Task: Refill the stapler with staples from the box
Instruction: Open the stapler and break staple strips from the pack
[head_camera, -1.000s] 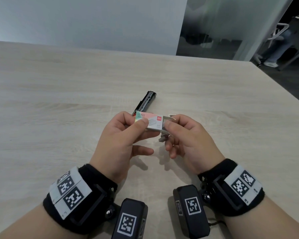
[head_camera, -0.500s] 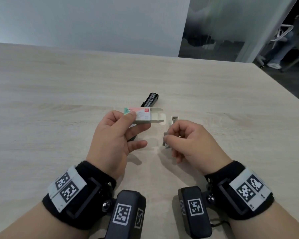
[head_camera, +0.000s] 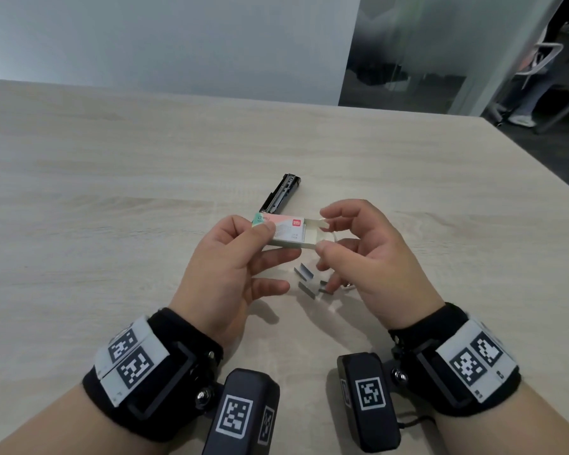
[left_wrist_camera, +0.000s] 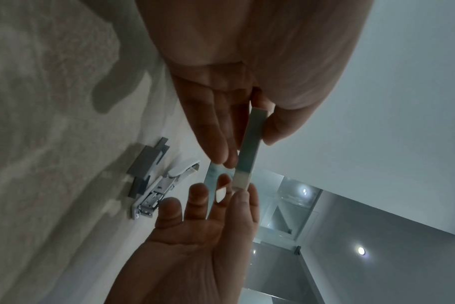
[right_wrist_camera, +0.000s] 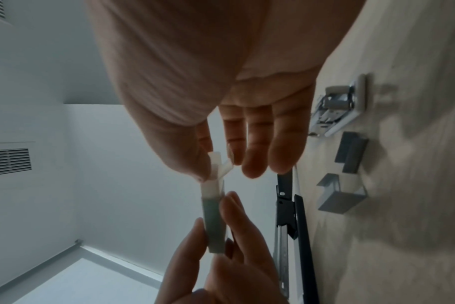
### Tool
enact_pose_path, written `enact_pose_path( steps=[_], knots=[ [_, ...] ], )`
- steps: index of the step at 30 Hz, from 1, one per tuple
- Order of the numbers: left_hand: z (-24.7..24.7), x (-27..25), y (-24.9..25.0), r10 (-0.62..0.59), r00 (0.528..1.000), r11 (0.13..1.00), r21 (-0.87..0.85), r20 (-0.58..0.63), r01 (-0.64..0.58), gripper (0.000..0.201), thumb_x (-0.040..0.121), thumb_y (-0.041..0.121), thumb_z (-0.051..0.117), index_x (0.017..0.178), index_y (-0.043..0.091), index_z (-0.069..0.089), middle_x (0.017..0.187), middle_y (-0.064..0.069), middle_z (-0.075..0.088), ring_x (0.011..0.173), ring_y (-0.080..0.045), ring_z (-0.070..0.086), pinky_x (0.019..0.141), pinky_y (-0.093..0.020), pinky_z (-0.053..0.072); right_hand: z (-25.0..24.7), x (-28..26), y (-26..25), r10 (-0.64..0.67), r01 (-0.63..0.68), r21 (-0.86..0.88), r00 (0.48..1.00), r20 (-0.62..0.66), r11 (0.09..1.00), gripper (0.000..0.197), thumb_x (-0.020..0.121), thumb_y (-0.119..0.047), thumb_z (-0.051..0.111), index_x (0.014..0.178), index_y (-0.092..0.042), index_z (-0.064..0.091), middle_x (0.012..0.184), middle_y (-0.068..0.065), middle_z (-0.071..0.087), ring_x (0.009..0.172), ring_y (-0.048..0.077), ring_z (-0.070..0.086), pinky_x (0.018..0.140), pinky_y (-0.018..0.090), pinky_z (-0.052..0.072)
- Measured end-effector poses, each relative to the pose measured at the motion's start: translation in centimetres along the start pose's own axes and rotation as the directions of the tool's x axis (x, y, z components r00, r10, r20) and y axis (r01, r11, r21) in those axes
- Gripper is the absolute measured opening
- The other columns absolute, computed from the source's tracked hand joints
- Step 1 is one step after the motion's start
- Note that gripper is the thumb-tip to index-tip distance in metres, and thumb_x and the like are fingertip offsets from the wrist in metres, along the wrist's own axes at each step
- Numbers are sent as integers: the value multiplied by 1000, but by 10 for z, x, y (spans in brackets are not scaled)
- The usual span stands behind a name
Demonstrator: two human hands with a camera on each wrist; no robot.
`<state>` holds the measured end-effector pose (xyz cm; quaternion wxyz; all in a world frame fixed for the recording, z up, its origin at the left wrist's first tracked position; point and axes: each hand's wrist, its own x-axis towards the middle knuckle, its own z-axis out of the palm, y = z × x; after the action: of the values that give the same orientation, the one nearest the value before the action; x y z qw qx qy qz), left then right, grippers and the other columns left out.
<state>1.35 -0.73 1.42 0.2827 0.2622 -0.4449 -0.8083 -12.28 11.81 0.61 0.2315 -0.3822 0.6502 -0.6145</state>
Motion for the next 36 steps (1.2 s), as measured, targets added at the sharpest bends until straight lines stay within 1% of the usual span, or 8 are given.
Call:
enact_pose_path(
  steps=[3,6,11,18,25,28,33,36],
  knots=[
    [1,-1,-2,-20,1000,1000,22,16,19,27,97,14,63,75,18,47,94,-12,81,73,-21,78,36,-25,52,0,-1,0,-14,14,3,1000,2,1000,18,90,-8,68,99,-23,69,100,5,63,66,18,66,56,36,58],
    [0,-1,-3,-19,1000,999,31,19,19,27,97,13,62,76,18,46,94,-12,81,74,-21,78,36,-25,52,0,-1,1,-16,16,15,1000,7,1000,14,92,-6,67,95,-19,69,92,9,58,59,19,59,54,39,58],
    [1,-1,-3,-5,1000,999,40,18,4,26,97,13,62,77,18,47,93,-12,81,71,-19,78,37,-25,52,5,-1,0,-24,24,63,1000,-3,998,13,85,-12,69,91,-23,68,84,4,61,50,21,54,49,37,55],
    [0,-1,-3,-2,1000,999,39,15,1,26,98,14,63,77,18,48,97,-14,81,74,-20,78,38,-25,53,4,-1,2,-27,27,16,999,-19,1000,6,86,-15,69,81,-17,68,68,-5,62,52,20,56,52,35,54],
    [0,-2,-3,-7,1000,998,56,15,6,28,97,15,63,74,19,49,86,-5,80,73,-20,77,37,-25,51,6,0,3,-33,36,59,998,-51,998,12,85,-17,67,94,-19,62,70,8,52,50,17,50,49,30,49],
    [1,-1,-4,-21,999,998,60,27,19,27,97,15,63,75,18,48,74,2,76,67,-19,75,37,-24,49,5,1,2,-28,32,86,998,-56,996,8,84,-17,68,83,-22,62,61,8,49,48,16,47,48,26,46],
    [0,0,-3,-22,999,999,41,24,21,25,97,15,64,76,18,49,86,-5,79,66,-17,74,39,-24,50,6,2,4,-8,12,111,999,-39,994,17,82,-13,63,76,-28,68,62,12,48,49,19,46,49,28,44],
    [-1,0,-4,-16,999,999,47,32,14,25,96,14,64,76,18,49,84,-4,79,65,-16,74,39,-24,50,7,1,4,-7,11,73,998,-66,997,13,82,-16,65,78,-28,68,63,15,47,47,17,46,49,29,42]
  ],
)
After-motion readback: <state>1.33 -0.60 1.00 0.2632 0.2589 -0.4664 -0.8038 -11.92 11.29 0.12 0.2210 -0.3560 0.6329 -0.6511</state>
